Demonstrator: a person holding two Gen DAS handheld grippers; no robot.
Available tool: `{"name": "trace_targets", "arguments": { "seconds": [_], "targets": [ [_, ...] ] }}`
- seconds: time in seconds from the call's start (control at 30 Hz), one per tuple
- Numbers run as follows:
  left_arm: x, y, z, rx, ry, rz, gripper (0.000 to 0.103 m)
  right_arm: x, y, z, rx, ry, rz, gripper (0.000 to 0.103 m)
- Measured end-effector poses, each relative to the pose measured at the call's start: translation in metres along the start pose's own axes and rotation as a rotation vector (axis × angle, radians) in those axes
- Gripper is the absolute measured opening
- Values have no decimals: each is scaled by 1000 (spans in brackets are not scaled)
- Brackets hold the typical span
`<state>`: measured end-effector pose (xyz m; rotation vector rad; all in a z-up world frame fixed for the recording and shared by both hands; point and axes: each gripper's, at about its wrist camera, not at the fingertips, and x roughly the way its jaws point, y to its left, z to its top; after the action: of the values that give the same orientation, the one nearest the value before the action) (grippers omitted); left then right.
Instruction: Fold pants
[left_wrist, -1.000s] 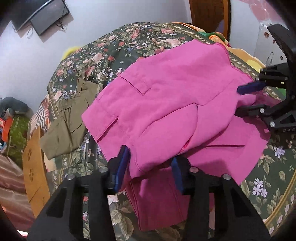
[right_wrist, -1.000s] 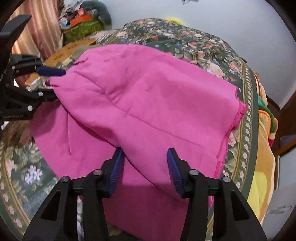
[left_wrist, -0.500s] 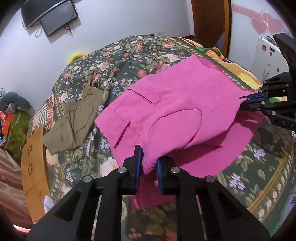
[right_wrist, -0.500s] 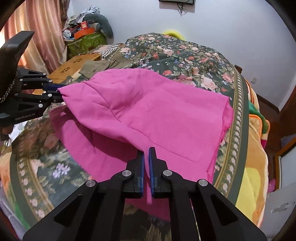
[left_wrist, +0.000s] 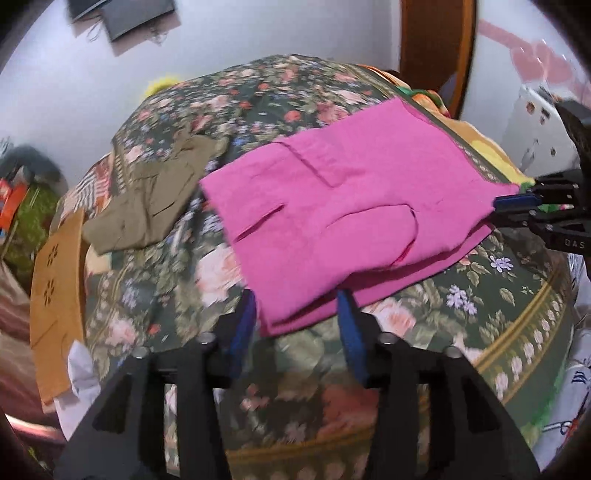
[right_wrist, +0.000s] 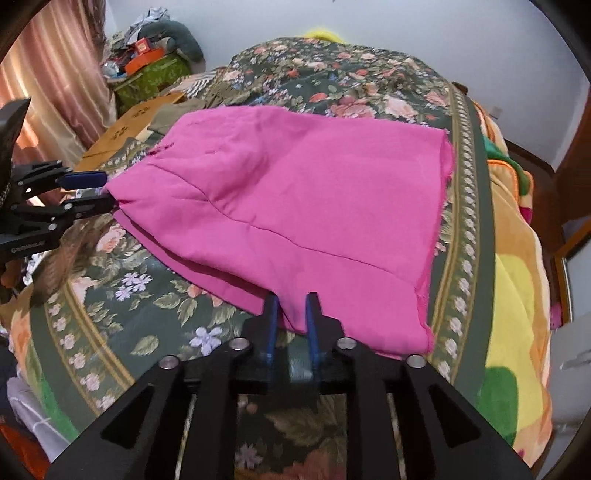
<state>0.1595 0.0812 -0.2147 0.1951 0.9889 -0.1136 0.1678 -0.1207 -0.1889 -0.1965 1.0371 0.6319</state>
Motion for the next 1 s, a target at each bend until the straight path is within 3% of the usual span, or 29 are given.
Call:
{"name": "trace_targets", "arguments": {
  "seconds": [0.07,0.1,0.23,0.47,0.57,0.67,0.77,0.93,1.0],
  "targets": [
    [-8,15,-5,-59,-3,-21,49,-10,-1,-3,3,-22,-10,34],
    [-10,19,-6,-81,-2,-26,49,-15,-2,-4,2,-36,-19,36],
    [-14,45,-6,-227,2,-89,49,-33,-7,-6,8,-85,-60,36],
    [7,43,3,-346,54,-184,49,-34,-36,-10,137,-108,-75,36],
    [22,36,5,-354,88,-199,38,-26,-48,-17,206,-93,-61,36],
    [26,30,5,-334,75,-163,28,-12,-57,-24,262,-65,-54,36],
    [23,28,3,-318,57,-111,11,-1,-60,-30,288,-36,-32,36],
    [14,24,1,-264,24,-27,7,1,-61,-33,287,-45,-19,36],
    [10,24,1,-246,11,-5,7,-1,-59,-34,274,-54,-18,27]
  ]
}}
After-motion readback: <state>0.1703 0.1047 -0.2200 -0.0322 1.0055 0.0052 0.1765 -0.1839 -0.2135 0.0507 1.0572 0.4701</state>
